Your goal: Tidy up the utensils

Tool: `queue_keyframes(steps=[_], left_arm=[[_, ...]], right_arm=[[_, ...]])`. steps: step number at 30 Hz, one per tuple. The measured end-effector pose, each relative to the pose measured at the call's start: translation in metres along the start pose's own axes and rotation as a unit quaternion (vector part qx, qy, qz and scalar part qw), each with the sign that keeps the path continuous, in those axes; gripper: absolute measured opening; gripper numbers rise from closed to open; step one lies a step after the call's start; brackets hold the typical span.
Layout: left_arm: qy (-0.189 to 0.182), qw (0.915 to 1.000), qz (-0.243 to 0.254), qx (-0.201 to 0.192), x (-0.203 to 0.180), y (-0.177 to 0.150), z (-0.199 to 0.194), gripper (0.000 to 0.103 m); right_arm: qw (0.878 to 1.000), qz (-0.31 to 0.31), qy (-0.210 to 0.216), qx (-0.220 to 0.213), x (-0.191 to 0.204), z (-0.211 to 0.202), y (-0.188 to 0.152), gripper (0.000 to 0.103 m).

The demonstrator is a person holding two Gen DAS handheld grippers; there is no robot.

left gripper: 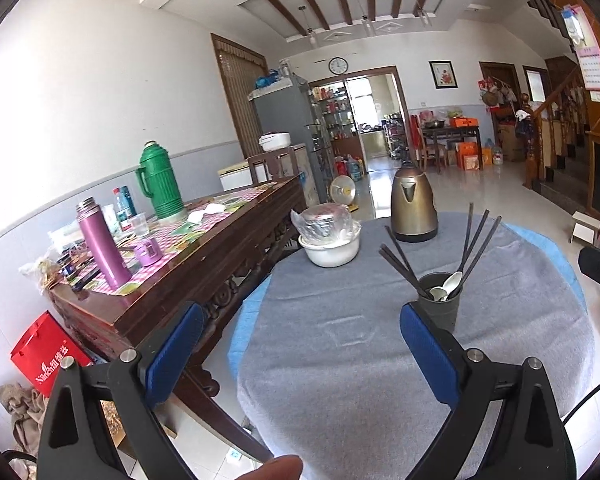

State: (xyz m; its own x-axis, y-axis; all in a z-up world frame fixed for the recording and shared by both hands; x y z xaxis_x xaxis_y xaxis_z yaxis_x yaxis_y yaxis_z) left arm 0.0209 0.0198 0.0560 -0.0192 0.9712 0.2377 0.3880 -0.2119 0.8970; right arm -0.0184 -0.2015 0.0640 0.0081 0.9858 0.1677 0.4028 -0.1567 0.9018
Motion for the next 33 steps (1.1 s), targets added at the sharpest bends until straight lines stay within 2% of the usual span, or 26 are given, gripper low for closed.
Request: queue_keyframes(steps=[6,16,22,27,33], left_arm=[[0.012,0.9998,-0.011,0.009,0.016,-0.010,-0.012,0.099],[0.020,0.9994,-0.023,0.015,0.022,-0.030,-0.034,0.099],[0.009,0.9988,-0.034,0.032,0.019,-0.044,-0.030,0.099],[-0.017,0.9976,-0.047,0.049,0.013,-0.057,-0.023,0.099],[-0.029,0.9971,-0.033,0.063,0.000,-0.069,-0.019,0.099]], right_arm=[[1.000,-0.015,0.000,0.011,0.017,-0.013,-0.005,0.067],[0.998,-0.002,-0.020,0.053,0.024,-0.017,-0.042,0.067],[0.997,0.012,-0.029,0.076,0.026,-0.009,-0.057,0.067],[0.996,0.011,-0.041,0.075,0.030,-0.008,-0.062,0.067],[0.996,0.009,-0.058,0.070,0.028,-0.009,-0.063,0.067]])
Point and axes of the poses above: each gripper's, at about its wrist camera, not at the fingertips, and z roughly the way its jaws point, x to its left, y to its top, the point moved 5 cm from there along z, roughly the way its jaws point
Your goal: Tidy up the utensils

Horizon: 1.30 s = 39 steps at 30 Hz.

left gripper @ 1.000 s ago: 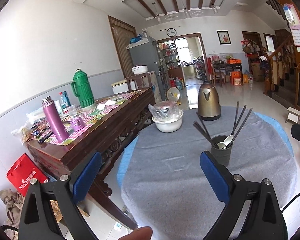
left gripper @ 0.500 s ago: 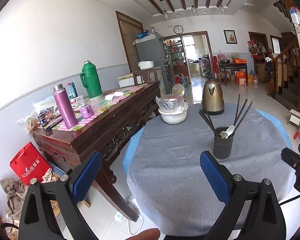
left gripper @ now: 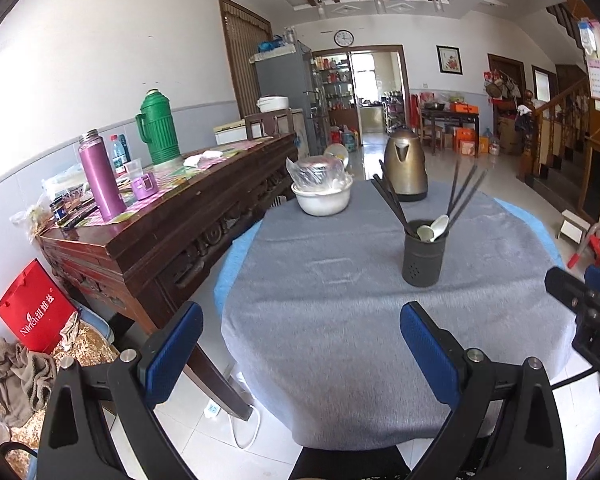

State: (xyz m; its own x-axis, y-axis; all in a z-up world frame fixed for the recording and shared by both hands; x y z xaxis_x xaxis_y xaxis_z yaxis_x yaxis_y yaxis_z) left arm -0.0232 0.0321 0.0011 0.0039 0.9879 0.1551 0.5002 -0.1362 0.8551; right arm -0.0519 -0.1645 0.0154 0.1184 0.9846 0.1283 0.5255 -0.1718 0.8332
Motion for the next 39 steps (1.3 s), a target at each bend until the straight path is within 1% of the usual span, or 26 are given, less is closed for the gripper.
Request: queue_keyframes(steps=[7,17,28,39], left_arm=[[-0.004,1.0000,0.006,0.006,-0.005,-0.003,0.002,0.099],[-0.004,1.0000,0.002,0.009,-0.002,-0.005,0.002,0.099],[0.001,0.9999,-0.013,-0.003,0.006,-0.001,-0.001,0.099],[0.001,0.9998,-0.017,-0.004,0.008,-0.002,-0.002,0.099]], right_arm=[[1.000,0.000,-0.006,0.001,-0.004,0.000,-0.002,0.067],[1.000,-0.007,-0.002,0.008,0.001,0.003,-0.005,0.067],[1.000,-0.017,-0.002,-0.010,0.008,-0.004,-0.002,0.067],[0.999,-0.029,-0.005,-0.020,0.011,-0.009,-0.001,0.067]])
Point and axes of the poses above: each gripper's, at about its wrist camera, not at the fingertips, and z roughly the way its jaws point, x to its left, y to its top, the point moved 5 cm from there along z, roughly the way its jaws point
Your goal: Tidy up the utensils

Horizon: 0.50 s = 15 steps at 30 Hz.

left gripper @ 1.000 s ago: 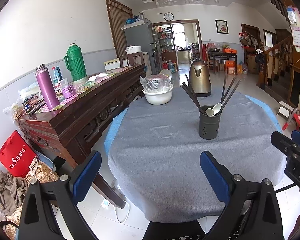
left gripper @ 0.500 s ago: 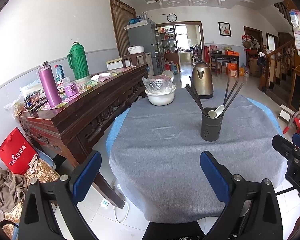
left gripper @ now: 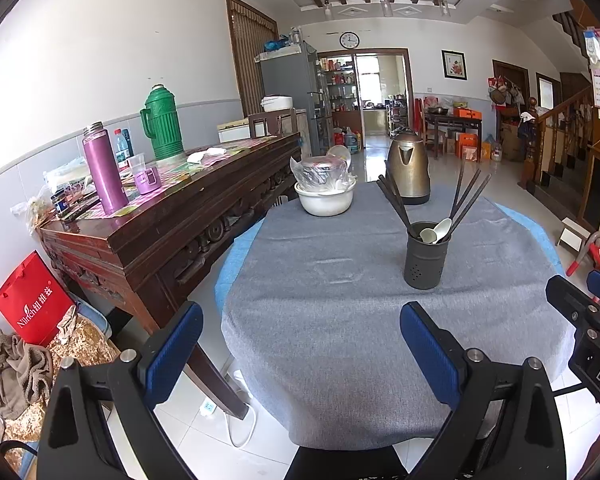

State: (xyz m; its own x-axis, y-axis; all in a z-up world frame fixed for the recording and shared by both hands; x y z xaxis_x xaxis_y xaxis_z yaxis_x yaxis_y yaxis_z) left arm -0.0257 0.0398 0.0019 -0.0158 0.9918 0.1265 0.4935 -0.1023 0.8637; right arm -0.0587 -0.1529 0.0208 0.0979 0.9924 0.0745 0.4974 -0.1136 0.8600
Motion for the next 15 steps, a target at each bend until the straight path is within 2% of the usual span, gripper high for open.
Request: queue_keyframes(steps=[15], left_arm=[[-0.005,1.0000,0.001,0.003,-0.0030,-0.0004,0.0027,0.099]], right_arm=[[1.000,0.001,-0.003,0.003,-0.0020,0.0046,0.0007,0.067]])
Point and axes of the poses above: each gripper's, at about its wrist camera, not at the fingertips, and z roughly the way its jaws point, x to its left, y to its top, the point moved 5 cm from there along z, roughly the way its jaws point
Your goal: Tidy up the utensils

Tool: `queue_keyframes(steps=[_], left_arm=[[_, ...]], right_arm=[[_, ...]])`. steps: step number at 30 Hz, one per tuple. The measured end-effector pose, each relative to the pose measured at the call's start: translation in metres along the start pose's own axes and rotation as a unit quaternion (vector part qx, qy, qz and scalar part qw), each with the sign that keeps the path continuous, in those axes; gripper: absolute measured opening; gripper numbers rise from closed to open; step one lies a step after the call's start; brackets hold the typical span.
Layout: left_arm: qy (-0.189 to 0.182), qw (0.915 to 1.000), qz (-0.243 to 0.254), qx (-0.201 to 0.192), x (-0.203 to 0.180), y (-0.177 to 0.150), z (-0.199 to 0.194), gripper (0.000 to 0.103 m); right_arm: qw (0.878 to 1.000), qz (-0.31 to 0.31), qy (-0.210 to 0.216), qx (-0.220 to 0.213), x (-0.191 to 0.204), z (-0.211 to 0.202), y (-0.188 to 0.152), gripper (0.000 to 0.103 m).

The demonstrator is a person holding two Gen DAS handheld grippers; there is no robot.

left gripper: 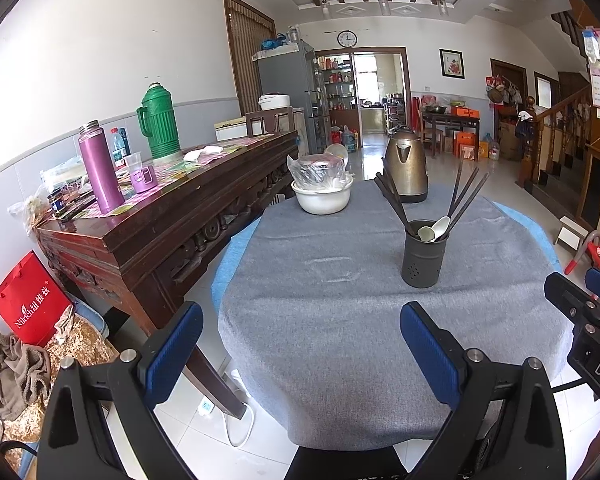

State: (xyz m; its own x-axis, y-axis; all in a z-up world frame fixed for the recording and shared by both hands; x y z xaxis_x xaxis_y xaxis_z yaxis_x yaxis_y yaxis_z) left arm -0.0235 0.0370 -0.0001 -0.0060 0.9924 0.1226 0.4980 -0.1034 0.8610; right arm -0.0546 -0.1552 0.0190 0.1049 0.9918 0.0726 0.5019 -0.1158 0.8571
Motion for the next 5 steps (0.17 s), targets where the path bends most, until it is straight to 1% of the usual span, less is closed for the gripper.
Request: queue_keyframes(steps=[3,5], left_arm=[[-0.004,1.0000,0.003,-0.008,-0.003,0.003,0.005,0.099],[-0.005,1.0000,0.004,-0.004,-0.007,0.007,0.015,0.099]], right_arm=[[1.000,0.001,0.005,0.007,-0.004,0.010,0.002,0.067],[1.000,0.007,0.002,0.009,-0.011,0.022,0.006,0.067]])
Point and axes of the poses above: each gripper's, at about its wrist camera, not at the fingertips, and z roughly the way its jaws point, x to its left, y to its top, the point moved 5 cm from there along z, roughly the way its jaws point
